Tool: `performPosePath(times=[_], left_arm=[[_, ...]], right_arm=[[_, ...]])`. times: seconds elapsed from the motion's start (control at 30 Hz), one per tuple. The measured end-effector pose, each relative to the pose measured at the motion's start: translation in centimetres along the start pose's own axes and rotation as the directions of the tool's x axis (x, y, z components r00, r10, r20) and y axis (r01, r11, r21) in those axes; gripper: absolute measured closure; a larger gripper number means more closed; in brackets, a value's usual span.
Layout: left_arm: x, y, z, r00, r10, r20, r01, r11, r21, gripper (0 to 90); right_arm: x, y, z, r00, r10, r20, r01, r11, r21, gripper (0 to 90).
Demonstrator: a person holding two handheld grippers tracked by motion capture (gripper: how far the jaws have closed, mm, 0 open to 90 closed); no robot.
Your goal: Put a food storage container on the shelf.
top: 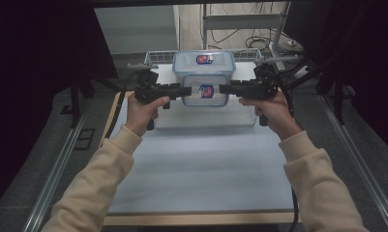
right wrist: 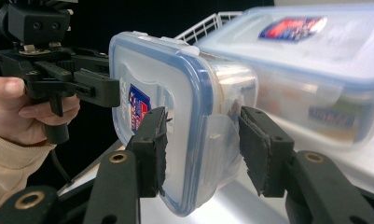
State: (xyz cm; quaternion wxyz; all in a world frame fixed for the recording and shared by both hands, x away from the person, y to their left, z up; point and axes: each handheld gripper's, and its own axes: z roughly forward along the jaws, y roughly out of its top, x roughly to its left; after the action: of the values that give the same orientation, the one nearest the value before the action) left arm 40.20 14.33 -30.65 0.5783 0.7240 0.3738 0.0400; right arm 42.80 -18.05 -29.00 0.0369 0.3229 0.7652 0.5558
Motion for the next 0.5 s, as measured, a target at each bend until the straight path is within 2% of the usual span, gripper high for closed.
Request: performPosePath(times=[0.23, 0.37, 0.43, 0.5], left_arm=[[1.5, 3.4, 0.1, 0.9999, 0.002, 0.015, -0.001, 0.9999, -0.012, 52.5], [2.4, 5.3, 0.4, 0.9999, 0.005, 0.016, -0.005, 1.0, -0.009, 52.6], [3.2, 6.0, 0.7, 0.9998, 0.0, 0.022, 0.0, 1.0, -0.005, 52.6], [3.9, 6.7, 1.1, 0.9992, -0.026, 0.032, 0.027, 0.9995, -0.016, 52.8]], right_arm=[[-0.7, 3.3, 0.4, 0.9999, -0.005, 0.011, 0.006, 1.0, -0.004, 52.8], [-1.6, 5.1, 0.8, 1.0, 0.002, 0.007, -0.002, 1.0, -0.013, 52.8], [-2.3, 5.9, 1.1, 0.9999, 0.011, 0.008, -0.011, 1.0, -0.01, 52.9], [-2.9, 6.5, 1.6, 0.9996, 0.025, 0.008, -0.025, 1.0, -0.011, 52.8]])
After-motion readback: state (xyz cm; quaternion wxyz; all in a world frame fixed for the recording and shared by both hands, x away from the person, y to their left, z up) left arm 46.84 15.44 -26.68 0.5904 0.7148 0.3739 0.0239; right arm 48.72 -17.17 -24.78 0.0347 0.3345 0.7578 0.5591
